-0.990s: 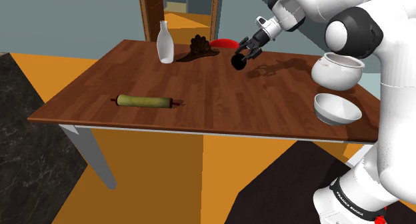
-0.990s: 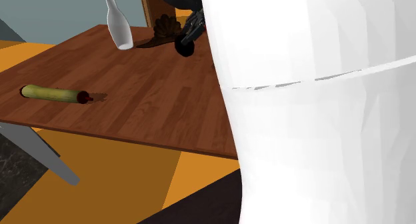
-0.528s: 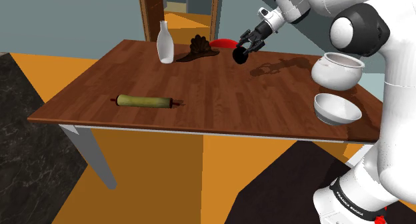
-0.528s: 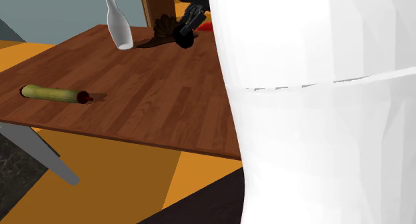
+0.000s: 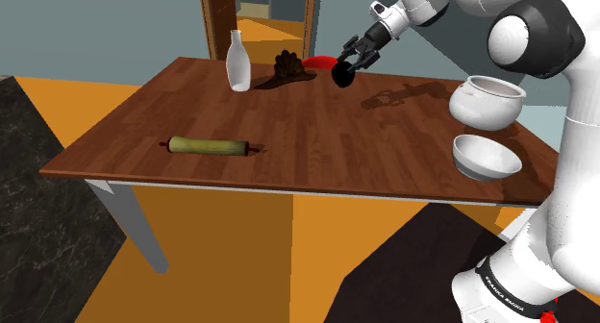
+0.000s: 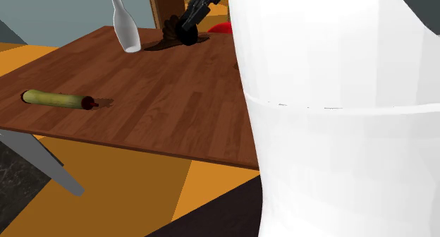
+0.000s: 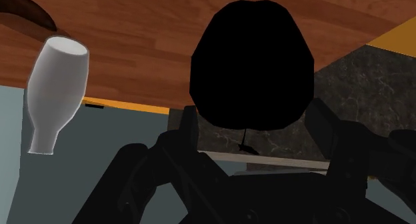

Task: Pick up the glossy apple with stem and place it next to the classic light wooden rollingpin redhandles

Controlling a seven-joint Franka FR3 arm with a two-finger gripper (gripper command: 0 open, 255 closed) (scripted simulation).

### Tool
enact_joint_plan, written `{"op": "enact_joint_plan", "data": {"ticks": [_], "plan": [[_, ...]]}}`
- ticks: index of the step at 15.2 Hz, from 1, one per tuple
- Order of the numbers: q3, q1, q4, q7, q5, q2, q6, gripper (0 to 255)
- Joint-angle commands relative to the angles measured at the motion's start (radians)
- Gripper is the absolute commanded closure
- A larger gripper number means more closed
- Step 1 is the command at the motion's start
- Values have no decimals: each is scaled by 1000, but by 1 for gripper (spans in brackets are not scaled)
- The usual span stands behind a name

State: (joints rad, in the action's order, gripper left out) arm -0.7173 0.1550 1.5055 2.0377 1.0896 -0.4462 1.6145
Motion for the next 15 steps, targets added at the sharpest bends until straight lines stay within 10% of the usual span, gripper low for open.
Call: {"op": "enact_joint_plan", "data": {"ticks": [1, 15], "plan": [[4, 50, 39, -23, -9, 32, 45, 255], [85, 358, 238, -199, -46, 191, 375, 255]]}}
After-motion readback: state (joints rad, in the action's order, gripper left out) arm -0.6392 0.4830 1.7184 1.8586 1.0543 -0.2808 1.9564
